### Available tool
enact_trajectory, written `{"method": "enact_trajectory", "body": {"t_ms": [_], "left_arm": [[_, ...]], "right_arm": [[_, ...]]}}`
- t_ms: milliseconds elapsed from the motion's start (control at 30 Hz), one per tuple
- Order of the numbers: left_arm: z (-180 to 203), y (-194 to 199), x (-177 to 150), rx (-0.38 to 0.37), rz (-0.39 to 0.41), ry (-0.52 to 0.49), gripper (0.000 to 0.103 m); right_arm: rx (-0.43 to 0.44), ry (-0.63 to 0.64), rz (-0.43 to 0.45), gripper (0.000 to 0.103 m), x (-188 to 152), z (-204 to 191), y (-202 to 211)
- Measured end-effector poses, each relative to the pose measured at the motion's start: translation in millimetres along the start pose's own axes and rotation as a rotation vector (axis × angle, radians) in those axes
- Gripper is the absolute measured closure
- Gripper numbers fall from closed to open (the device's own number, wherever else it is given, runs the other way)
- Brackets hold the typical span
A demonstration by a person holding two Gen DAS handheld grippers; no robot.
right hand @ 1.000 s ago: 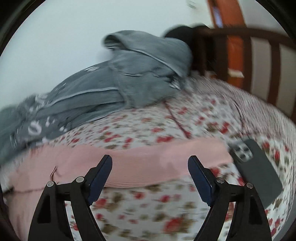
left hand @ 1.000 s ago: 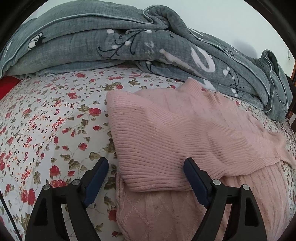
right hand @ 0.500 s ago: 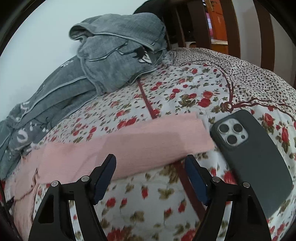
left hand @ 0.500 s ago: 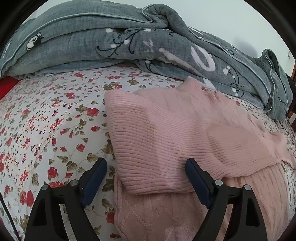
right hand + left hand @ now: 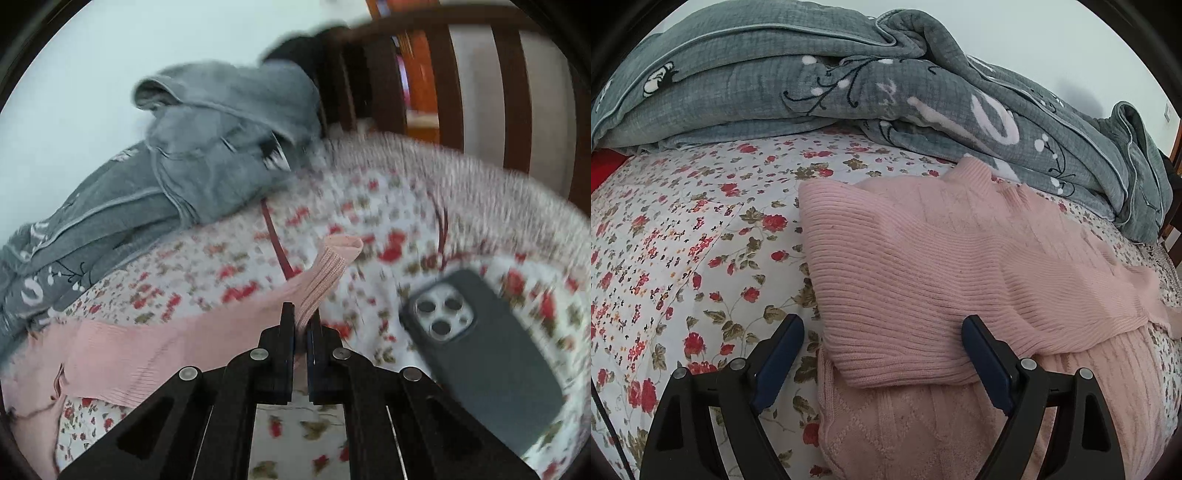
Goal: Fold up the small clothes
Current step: 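Grasp the other sleeve cuff with the right tool and fold it across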
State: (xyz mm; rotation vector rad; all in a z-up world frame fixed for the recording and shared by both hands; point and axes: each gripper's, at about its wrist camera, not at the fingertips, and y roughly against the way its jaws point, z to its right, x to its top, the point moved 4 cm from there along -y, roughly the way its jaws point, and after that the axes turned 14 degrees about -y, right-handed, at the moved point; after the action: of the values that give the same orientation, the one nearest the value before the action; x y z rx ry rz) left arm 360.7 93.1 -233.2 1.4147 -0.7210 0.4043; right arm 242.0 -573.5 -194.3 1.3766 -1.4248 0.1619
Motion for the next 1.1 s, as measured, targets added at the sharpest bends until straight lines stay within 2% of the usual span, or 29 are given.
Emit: {"method": "enact_trajectory", "body": {"t_ms": [100, 267, 333, 433, 567, 700, 833, 933, 1000, 1100], "left_arm": [[-4.4, 7.8, 0.3, -0.027, 0.035, 0.029, 0.016], [-27.7, 32.9, -2.5, -0.063, 0.151, 0.141, 0.016], [-38.8, 39.8, -5.0, -0.056, 0.161, 0.171, 0.016], [-60.2, 54.7, -13.2, 0.001, 0.162, 0.188, 0.016], [-84.2, 69.7, -27.3, 0.097, 0.165, 0.188, 0.016], [-106.5, 75.8, -37.3, 0.113, 0.164, 0.243, 0.016], [-120.0, 82.7, -38.6, 0.143, 0.181, 0.24, 0.016], [-131.5, 85.5, -40.7, 0.163, 0.178, 0.256, 0.016], [-138.0, 87.5, -43.0, 0.156, 0.179, 0.278, 0.016], [-141.1, 87.7, -41.9, 0.17, 0.179, 0.289, 0.016]], "right_arm": [[0.049, 0.023, 0.058, 0.098, 4.3, -30.8, 20.3], [0.151, 0.125, 0.088, 0.098, -2.3, -121.4, 54.9], [0.185, 0.182, 0.08, 0.098, -11.6, -168.8, 68.3], [0.259, 0.251, 0.052, 0.098, -34.9, -232.3, 85.8], [0.362, 0.328, 0.012, 0.098, -77.2, -312.4, 109.0], [0.454, 0.394, -0.045, 0.098, -129.2, -392.5, 121.5], [0.546, 0.451, -0.125, 0.098, -186.3, -457.0, 129.7], [0.606, 0.522, -0.221, 0.098, -235.2, -492.1, 127.3], [0.605, 0.576, -0.264, 0.098, -268.7, -507.2, 119.8], [0.587, 0.603, -0.394, 0.098, -310.0, -512.0, 95.7]]}}
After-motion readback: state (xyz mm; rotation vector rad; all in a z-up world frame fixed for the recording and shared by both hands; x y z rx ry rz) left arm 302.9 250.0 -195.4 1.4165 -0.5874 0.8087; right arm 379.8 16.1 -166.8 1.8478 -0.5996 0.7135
